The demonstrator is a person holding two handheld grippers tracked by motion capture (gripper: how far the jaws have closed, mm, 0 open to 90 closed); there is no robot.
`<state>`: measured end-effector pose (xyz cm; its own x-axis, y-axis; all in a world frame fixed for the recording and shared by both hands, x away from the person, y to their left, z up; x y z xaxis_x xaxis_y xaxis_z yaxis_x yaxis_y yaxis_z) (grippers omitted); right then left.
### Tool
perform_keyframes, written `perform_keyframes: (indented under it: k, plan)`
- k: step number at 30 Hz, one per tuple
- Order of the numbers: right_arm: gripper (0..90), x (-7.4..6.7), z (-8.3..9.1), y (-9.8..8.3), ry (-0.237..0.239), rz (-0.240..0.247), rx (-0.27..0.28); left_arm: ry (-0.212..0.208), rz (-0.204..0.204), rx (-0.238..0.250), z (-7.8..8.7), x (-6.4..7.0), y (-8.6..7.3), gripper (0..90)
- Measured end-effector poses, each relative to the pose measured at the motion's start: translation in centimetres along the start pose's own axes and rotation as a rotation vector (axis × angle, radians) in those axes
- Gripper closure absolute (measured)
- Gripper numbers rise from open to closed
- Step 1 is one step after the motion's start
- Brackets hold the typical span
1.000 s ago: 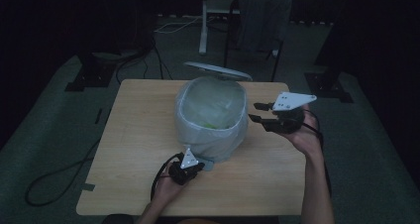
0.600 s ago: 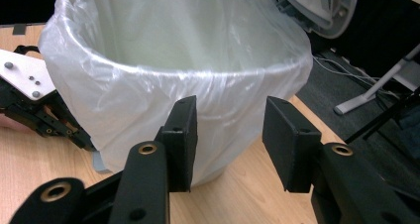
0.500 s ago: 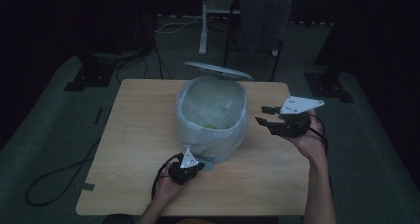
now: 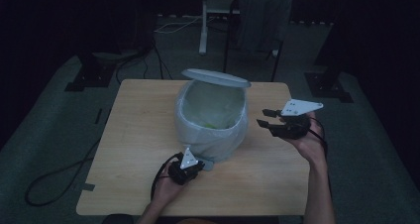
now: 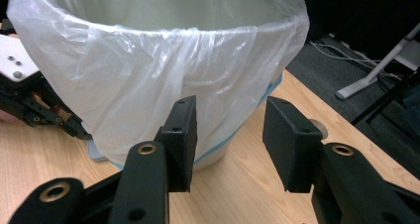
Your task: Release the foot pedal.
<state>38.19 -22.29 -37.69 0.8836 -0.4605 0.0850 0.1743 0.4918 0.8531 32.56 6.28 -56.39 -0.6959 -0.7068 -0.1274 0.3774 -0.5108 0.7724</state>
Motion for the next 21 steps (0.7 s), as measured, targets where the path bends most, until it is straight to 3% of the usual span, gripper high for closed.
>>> perform_keyframes:
  k: [4,10,21]
  plan:
    - [55.8,0.1,0.0,-0.2,-0.001,0.000,0.002,-0.008,-0.003,0.027,0.6,0.1,0.3,78.5]
    - [55.8,0.2,0.0,-0.4,-0.001,-0.007,-0.002,0.017,0.019,0.092,2.0,-0.8,0.8,73.2]
    - [55.3,0.5,-0.6,-0.7,-0.014,-0.014,-0.023,0.050,0.074,0.093,2.5,-2.4,0.2,63.5]
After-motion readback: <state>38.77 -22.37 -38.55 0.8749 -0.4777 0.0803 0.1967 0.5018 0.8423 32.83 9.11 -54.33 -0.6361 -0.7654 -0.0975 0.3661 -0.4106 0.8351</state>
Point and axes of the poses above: each handheld gripper's, and its own axes: z roughly backward along the jaws, y roughly out of its top, x roughly to its right, the point moved 5 cm from there along -z, roughly forward along the jaws, and after that the axes turned 9 degrees about y, right-handed, at the moved point
